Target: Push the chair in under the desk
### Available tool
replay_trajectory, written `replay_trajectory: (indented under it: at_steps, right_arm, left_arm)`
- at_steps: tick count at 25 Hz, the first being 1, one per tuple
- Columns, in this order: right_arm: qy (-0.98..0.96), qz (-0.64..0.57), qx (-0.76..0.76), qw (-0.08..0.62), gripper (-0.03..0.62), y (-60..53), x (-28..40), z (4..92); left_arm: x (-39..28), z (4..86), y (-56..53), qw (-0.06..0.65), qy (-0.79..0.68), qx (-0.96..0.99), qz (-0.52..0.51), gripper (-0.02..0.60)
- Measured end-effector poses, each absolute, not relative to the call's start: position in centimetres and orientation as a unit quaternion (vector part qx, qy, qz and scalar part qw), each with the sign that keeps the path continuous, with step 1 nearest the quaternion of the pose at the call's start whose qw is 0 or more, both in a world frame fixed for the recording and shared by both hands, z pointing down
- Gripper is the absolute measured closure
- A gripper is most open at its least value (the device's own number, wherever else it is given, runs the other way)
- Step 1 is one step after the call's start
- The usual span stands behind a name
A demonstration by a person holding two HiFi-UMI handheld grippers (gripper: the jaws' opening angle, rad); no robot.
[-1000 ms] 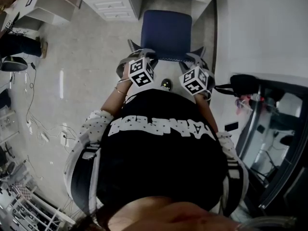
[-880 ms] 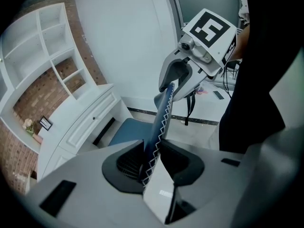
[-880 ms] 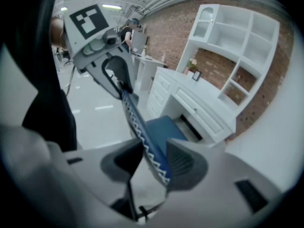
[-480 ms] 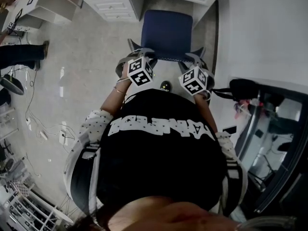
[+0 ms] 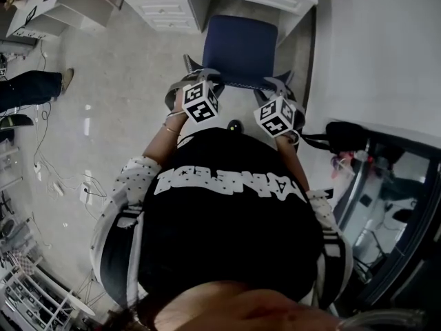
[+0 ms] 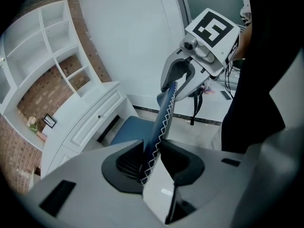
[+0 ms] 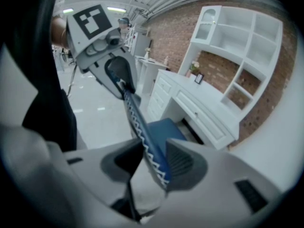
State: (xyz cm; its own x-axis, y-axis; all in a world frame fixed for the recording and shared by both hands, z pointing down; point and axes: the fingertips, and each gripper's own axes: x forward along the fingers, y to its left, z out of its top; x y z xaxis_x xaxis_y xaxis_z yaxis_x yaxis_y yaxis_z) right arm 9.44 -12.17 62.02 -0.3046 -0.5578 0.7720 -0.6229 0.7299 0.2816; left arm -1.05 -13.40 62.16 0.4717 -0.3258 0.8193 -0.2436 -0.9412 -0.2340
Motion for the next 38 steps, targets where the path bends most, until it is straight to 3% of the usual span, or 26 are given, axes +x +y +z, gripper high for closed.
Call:
replay_trajectory:
  at_steps: [38]
  right_arm:
    - [-0.797,0.045,0.371,0.474,0.421,-19.3,9.4,62.2]
  left_arm:
    - [-0.9,62.2,-20.3,0.04,0.152,-0.857,-0.491,0.439]
